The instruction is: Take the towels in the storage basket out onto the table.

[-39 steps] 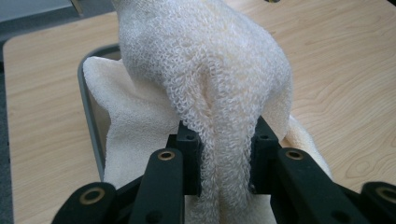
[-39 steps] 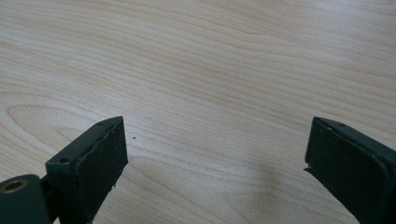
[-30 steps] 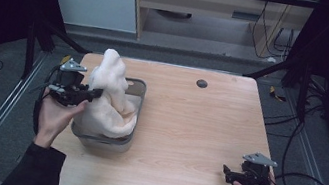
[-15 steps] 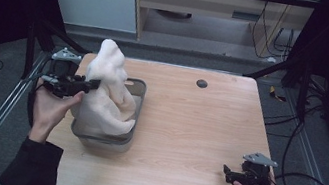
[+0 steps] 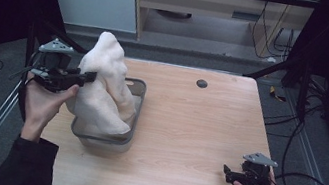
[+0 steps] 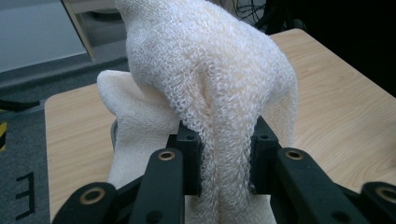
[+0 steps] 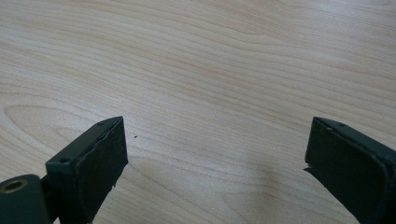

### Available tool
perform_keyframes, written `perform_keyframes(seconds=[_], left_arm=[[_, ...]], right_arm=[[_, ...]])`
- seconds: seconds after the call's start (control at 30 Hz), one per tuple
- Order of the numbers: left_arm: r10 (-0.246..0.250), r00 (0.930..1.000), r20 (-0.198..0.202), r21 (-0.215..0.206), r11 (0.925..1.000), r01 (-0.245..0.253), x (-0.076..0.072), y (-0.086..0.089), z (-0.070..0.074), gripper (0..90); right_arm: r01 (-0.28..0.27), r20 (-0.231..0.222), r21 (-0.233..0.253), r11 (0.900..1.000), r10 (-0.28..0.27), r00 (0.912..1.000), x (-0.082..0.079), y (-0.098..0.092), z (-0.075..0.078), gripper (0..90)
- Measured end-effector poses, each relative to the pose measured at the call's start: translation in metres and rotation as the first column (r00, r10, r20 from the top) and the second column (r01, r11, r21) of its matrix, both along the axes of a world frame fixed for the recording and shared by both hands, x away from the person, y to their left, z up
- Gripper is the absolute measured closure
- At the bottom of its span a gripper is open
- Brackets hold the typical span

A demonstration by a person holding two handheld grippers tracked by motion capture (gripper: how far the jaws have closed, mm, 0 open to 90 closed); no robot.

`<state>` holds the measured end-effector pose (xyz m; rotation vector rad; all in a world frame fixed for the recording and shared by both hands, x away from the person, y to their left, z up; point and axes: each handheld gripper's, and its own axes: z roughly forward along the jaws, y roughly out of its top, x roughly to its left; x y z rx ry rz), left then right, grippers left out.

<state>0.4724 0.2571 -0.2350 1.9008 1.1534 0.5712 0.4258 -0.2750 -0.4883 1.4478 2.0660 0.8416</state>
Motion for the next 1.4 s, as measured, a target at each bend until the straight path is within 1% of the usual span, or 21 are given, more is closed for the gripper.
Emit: perform_keyframes(seconds=[0.17, 0.2, 0.23, 0.27, 0.3, 0.47, 0.57, 0.7, 0.73, 0.77, 0.83, 0.93, 1.1, 1.13, 1.23, 1.3, 1.33, 1.37, 1.4], left_arm=[[-0.002, 0.9998, 0.019, -0.006, 1.0000, 0.003, -0.004, 0.001, 0.008, 71.5], [-0.003, 0.9997, 0.024, -0.005, 1.0000, 0.004, -0.005, 0.002, 0.012, 71.5], [-0.003, 0.9997, 0.024, -0.005, 1.0000, 0.004, -0.005, 0.002, 0.012, 71.5], [-0.005, 0.9995, 0.030, -0.012, 0.9999, 0.005, -0.007, 0.002, 0.016, 71.6], [-0.005, 0.9995, 0.030, -0.012, 0.9999, 0.005, -0.007, 0.002, 0.016, 71.6], [-0.016, 0.9987, 0.048, -0.015, 0.9997, 0.017, -0.014, 0.002, 0.027, 71.5], [-0.022, 0.9984, 0.053, -0.020, 0.9995, 0.023, -0.015, 0.002, 0.031, 71.6], [-0.026, 0.9977, 0.063, -0.021, 0.9994, 0.028, -0.020, 0.003, 0.039, 71.6], [-0.027, 0.9973, 0.068, -0.020, 0.9994, 0.028, -0.022, 0.003, 0.043, 71.5], [-0.027, 0.9973, 0.068, -0.020, 0.9994, 0.028, -0.022, 0.003, 0.043, 71.6], [-0.032, 0.9969, 0.073, -0.030, 0.9990, 0.034, -0.024, 0.004, 0.047, 71.6], [-0.040, 0.9964, 0.074, -0.023, 0.9989, 0.042, -0.027, 0.002, 0.053, 71.6], [-0.055, 0.9955, 0.077, -0.014, 0.9983, 0.057, -0.031, -0.001, 0.058, 71.6], [-0.067, 0.9945, 0.081, -0.018, 0.9975, 0.068, -0.032, -0.002, 0.059, 71.6], [-0.077, 0.9939, 0.079, -0.021, 0.9966, 0.079, -0.034, -0.002, 0.062, 71.5], [-0.081, 0.9935, 0.080, -0.016, 0.9964, 0.083, -0.035, -0.002, 0.065, 71.5], [-0.084, 0.9926, 0.088, -0.014, 0.9962, 0.086, -0.038, -0.003, 0.068, 71.6], [-0.084, 0.9926, 0.088, -0.014, 0.9962, 0.086, -0.038, -0.003, 0.068, 71.5], [-0.090, 0.9916, 0.093, -0.016, 0.9957, 0.091, -0.040, -0.003, 0.072, 71.6]], right_arm=[[0.003, 0.000, 0.003, 1.000, -0.003, 1.0000, 0.000, 0.000, 0.000, 5.8], [0.001, 0.000, -0.001, 1.000, -0.001, 1.0000, 0.000, 0.000, 0.000, 5.9], [0.001, 0.000, -0.001, 1.000, -0.001, 1.0000, 0.000, 0.000, 0.000, 5.8], [0.000, 0.000, -0.001, 1.000, 0.000, 1.0000, 0.000, 0.000, 0.000, 5.9], [0.000, 0.000, -0.001, 1.000, 0.000, 1.0000, 0.000, 0.000, 0.000, 5.9], [0.001, 0.001, -0.001, 1.000, -0.001, 1.0000, 0.000, 0.000, 0.000, 5.9], [0.001, 0.000, -0.001, 1.000, -0.001, 1.0000, 0.000, 0.000, 0.000, 5.9], [0.003, -0.002, 0.002, 1.000, -0.003, 1.0000, 0.000, 0.000, 0.000, 5.9], [0.002, 0.000, 0.002, 1.000, -0.002, 1.0000, 0.000, 0.000, 0.001, 5.9], [0.002, 0.000, 0.002, 1.000, -0.002, 1.0000, 0.000, 0.000, 0.001, 5.9], [0.003, 0.000, 0.002, 1.000, -0.003, 1.0000, 0.000, 0.000, 0.001, 5.8], [0.003, 0.000, 0.002, 1.000, -0.003, 1.0000, 0.000, 0.000, 0.001, 5.8], [0.004, 0.000, 0.002, 1.000, -0.004, 1.0000, 0.000, 0.000, 0.001, 5.8], [0.005, -0.001, 0.002, 1.000, -0.005, 1.0000, 0.000, 0.000, 0.001, 5.9], [0.005, -0.001, 0.002, 1.000, -0.005, 1.0000, 0.000, 0.000, 0.001, 5.8], [0.004, -0.001, 0.001, 1.000, -0.004, 1.0000, 0.000, 0.000, 0.001, 5.8], [0.005, -0.001, 0.002, 1.000, -0.005, 1.0000, 0.000, 0.000, 0.001, 5.8], [0.005, -0.001, 0.002, 1.000, -0.005, 1.0000, 0.000, 0.000, 0.001, 5.8], [0.005, -0.001, 0.002, 1.000, -0.005, 1.0000, 0.000, 0.000, 0.001, 5.8]])
